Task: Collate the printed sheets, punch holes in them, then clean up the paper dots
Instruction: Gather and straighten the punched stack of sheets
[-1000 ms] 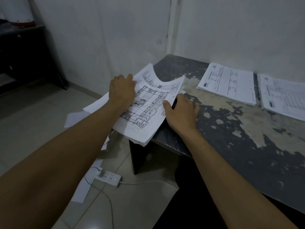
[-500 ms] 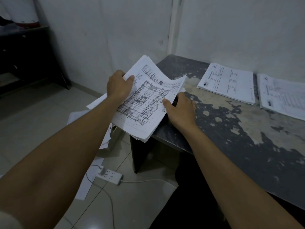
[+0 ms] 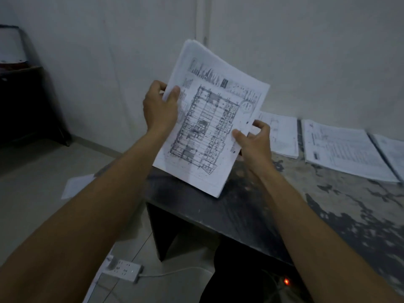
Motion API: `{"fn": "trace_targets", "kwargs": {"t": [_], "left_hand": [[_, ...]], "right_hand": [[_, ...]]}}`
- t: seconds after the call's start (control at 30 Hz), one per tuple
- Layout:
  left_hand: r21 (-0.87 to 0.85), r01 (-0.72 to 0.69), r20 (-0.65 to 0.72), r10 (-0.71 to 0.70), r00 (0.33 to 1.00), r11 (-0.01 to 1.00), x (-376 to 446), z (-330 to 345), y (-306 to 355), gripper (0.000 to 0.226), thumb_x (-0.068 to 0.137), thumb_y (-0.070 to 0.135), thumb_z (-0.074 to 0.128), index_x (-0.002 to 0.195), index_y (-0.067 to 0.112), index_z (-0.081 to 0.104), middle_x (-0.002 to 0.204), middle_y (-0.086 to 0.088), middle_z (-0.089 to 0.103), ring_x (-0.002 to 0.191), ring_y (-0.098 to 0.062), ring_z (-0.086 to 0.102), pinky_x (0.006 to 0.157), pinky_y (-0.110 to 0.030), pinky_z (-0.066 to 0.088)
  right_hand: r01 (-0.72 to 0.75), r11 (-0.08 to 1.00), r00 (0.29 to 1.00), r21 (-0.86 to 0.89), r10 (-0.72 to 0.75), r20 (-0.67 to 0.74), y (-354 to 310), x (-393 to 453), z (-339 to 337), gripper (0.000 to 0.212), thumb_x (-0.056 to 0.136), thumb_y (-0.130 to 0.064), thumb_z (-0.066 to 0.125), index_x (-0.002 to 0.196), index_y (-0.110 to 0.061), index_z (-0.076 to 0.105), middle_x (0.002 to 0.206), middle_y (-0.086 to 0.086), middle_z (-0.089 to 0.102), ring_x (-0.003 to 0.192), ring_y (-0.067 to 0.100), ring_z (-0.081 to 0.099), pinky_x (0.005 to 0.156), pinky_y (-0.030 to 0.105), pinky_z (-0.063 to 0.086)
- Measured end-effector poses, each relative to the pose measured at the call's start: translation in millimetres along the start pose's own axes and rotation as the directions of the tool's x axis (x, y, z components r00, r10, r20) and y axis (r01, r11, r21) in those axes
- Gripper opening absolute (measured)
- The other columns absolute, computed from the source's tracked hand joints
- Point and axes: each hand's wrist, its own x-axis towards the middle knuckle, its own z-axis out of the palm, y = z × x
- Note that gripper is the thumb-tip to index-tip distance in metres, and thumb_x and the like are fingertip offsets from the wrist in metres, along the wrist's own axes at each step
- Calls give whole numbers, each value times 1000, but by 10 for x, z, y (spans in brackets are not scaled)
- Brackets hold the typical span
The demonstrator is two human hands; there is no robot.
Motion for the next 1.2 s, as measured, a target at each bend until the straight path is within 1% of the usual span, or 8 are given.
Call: {"fn": "trace_targets", "kwargs": {"t": [0.13, 0.23, 0.4, 0.53, 0.73, 0.87, 1.03, 1.2], "left_hand": [[-200, -15, 18, 19, 1000, 980, -60, 643, 379, 22, 96, 35, 61, 91, 14, 53, 84, -2, 66, 65, -10, 59, 56, -28, 48], [-297, -5, 67, 26, 997, 955, -117, 1152, 610, 24, 98, 36, 58, 93, 13, 51, 83, -10, 63, 68, -16, 53, 61, -36, 46], [-378, -28, 137, 86, 987, 925, -309, 1937, 1007, 24, 102, 41, 49, 88, 22, 47, 63, 9, 43, 48, -3, 36, 49, -22, 32], [-428, -61, 205, 162, 965, 902, -582, 2465, 1236, 26, 105, 40, 42, 85, 24, 47, 60, 10, 36, 48, -4, 30, 48, -19, 28], [-498, -40, 267, 197, 943, 866, -939, 3033, 1481, 28, 106, 38, 38, 81, 29, 45, 58, 20, 44, 52, -1, 36, 50, -13, 31], [-516, -12, 282, 183, 942, 856, -1072, 3258, 1490, 23, 106, 37, 39, 89, 30, 52, 70, 22, 57, 61, 4, 51, 54, -11, 40], [-476, -29, 354, 221, 908, 879, -1186, 3395, 1293, 29, 104, 48, 40, 82, 30, 46, 63, 21, 48, 54, 3, 40, 49, -11, 36], [-465, -38, 401, 249, 882, 884, -1151, 3419, 1277, 40, 102, 51, 40, 88, 14, 46, 72, 7, 47, 61, -6, 42, 55, -24, 39]], "right_hand": [[125, 979, 988, -160, -137, -66, -366, 344, -537, 33, 96, -11, 62, 128, -12, 57, 118, 4, 69, 102, 20, 68, 89, 41, 57], [224, 948, 962, -227, -252, -105, -597, 541, -945, 19, 98, -11, 59, 114, -20, 64, 105, -4, 70, 96, 16, 68, 86, 38, 58], [340, 880, 899, -331, -408, -161, -879, 811, -1588, 17, 101, -12, 53, 113, -23, 54, 107, 0, 65, 96, 16, 64, 85, 36, 55], [371, 852, 851, -369, -472, -233, -950, 915, -2088, 18, 100, -12, 52, 111, -27, 53, 108, -4, 66, 98, 13, 65, 89, 42, 56], [377, 856, 806, -354, -491, -330, -942, 1019, -2716, 19, 100, -10, 52, 112, -24, 54, 109, -3, 67, 99, 13, 66, 91, 41, 55], [379, 843, 790, -381, -509, -341, -935, 1073, -2962, 19, 98, -9, 55, 105, -27, 55, 98, -11, 66, 84, -1, 66, 71, 18, 55], [238, 932, 853, -273, -335, -401, -754, 1118, -3186, 13, 93, -18, 65, 102, -27, 62, 100, -8, 72, 90, 11, 70, 82, 38, 60], [241, 916, 846, -320, -360, -394, -712, 1107, -3177, 14, 99, -21, 57, 110, -23, 66, 101, -9, 73, 92, 9, 70, 84, 36, 59]]}}
